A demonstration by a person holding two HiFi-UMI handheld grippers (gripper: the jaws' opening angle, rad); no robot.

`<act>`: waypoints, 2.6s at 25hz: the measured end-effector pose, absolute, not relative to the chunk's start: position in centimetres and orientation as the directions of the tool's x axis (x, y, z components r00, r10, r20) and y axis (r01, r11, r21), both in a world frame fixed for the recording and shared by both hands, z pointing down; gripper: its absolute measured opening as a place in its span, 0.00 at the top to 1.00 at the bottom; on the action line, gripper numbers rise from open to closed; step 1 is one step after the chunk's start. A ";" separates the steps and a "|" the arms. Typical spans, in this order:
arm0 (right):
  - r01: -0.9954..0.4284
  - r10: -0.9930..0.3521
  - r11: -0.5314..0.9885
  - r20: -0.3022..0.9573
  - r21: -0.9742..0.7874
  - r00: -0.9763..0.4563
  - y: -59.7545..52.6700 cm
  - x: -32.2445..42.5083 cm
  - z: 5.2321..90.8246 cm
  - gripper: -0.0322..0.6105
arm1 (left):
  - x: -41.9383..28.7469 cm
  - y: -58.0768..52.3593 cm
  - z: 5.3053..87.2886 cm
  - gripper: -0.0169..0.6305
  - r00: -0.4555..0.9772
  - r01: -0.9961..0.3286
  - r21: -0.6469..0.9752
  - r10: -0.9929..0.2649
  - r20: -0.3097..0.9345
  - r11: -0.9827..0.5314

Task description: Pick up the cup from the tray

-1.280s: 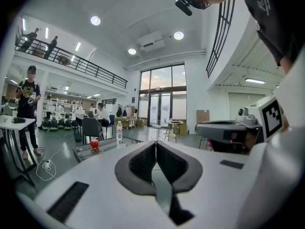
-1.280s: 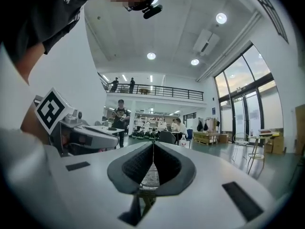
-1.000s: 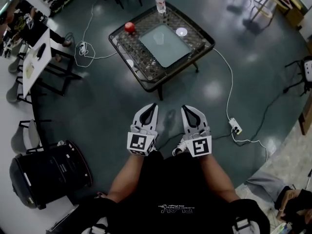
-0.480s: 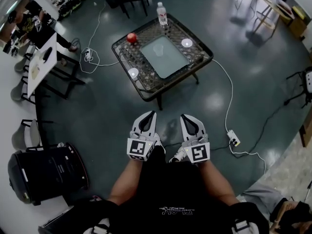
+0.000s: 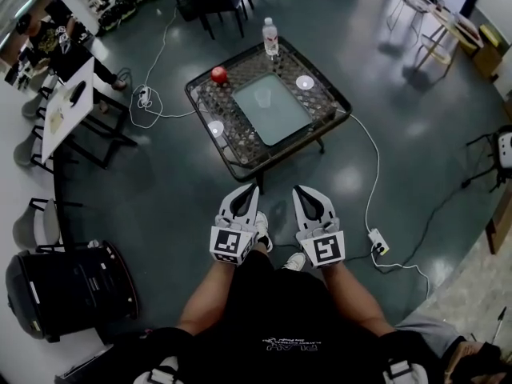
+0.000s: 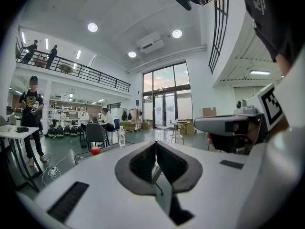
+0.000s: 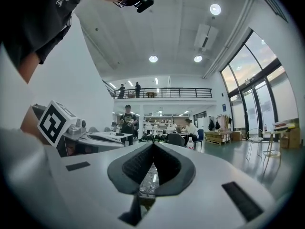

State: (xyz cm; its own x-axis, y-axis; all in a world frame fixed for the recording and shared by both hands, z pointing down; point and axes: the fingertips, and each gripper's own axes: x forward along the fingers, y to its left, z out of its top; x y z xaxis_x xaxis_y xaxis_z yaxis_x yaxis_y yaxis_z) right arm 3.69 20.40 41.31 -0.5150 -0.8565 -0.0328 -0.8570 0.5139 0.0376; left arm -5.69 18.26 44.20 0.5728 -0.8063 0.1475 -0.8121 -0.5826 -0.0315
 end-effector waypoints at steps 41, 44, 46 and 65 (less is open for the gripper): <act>-0.865 -0.861 0.501 0.114 0.030 -0.495 -2.4 -0.8 46.2 0.94 | -9.4 -3.6 48.4 0.96 0.641 -0.760 0.037 -0.740 0.206 -0.648; -0.846 -0.841 0.533 0.118 0.016 -0.527 -3.8 -0.3 46.2 0.94 | -8.8 -4.9 48.9 0.96 0.617 -0.781 0.054 -0.756 0.217 -0.622; -0.833 -0.828 0.553 0.124 0.014 -0.547 -4.6 0.3 46.2 0.94 | -8.5 -5.7 49.2 0.96 0.593 -0.801 0.062 -0.773 0.223 -0.596; -0.729 -0.718 0.683 0.148 -0.038 -0.680 -11.7 5.2 49.7 0.94 | -4.2 -12.4 53.3 0.96 0.432 -0.890 -0.004 -0.843 0.321 -0.457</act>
